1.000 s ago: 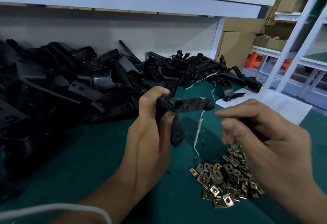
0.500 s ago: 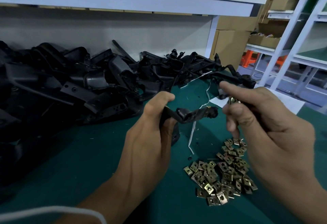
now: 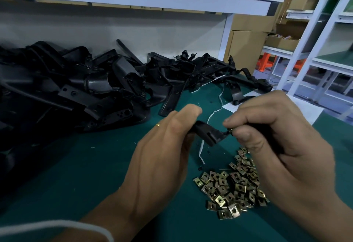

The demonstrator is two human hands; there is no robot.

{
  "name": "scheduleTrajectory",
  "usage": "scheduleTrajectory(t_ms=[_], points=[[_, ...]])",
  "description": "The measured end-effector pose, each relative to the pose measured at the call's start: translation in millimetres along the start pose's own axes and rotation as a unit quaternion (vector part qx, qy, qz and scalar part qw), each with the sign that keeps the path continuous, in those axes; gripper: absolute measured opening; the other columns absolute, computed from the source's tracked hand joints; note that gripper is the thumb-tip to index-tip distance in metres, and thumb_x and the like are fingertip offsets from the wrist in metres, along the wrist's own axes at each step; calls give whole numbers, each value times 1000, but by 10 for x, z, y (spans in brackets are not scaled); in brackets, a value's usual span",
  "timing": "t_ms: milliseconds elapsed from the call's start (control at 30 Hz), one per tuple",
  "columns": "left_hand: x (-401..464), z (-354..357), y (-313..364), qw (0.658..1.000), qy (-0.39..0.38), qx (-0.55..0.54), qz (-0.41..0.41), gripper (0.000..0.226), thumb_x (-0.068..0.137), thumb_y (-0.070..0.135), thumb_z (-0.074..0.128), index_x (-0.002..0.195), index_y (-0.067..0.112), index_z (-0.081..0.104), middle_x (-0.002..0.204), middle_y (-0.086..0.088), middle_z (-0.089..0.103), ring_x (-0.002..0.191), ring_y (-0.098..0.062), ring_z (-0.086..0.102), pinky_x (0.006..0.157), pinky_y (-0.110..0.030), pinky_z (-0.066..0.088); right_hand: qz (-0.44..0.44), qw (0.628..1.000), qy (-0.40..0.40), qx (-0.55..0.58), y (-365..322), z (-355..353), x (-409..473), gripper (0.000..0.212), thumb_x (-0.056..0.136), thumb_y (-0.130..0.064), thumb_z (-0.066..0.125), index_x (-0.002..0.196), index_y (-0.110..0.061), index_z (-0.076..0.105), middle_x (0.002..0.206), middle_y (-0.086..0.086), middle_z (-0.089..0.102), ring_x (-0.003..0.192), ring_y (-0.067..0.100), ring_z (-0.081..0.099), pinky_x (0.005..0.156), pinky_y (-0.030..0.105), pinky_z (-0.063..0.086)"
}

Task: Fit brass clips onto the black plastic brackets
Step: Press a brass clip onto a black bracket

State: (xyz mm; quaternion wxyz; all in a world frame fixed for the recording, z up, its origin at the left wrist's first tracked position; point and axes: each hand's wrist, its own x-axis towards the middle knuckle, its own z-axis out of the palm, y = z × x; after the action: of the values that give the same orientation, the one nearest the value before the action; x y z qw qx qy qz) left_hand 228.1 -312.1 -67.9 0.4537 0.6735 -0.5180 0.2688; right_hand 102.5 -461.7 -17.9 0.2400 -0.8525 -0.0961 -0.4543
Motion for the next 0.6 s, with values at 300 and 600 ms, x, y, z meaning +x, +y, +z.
scheduleTrajectory(t_ms=[300, 600], points=[[-2, 4, 25, 1000, -8, 3, -1, 43, 103, 21, 45, 140, 34, 26, 103, 10, 53, 80, -26, 61, 63, -46, 53, -2, 1000, 6, -13, -5, 7, -5, 12, 101, -17, 58, 99, -14, 69, 98, -6, 60, 91, 12, 60, 81, 19, 41], [18, -30, 51, 999, -32, 24, -9, 42, 101, 22, 42, 138, 37, 28, 100, 4, 59, 80, -26, 60, 61, -45, 52, -26, 998, 18, -51, -47, 8, 4, 10, 100, -17, 56, 100, -15, 66, 97, -4, 61, 95, 10, 59, 85, 17, 40]])
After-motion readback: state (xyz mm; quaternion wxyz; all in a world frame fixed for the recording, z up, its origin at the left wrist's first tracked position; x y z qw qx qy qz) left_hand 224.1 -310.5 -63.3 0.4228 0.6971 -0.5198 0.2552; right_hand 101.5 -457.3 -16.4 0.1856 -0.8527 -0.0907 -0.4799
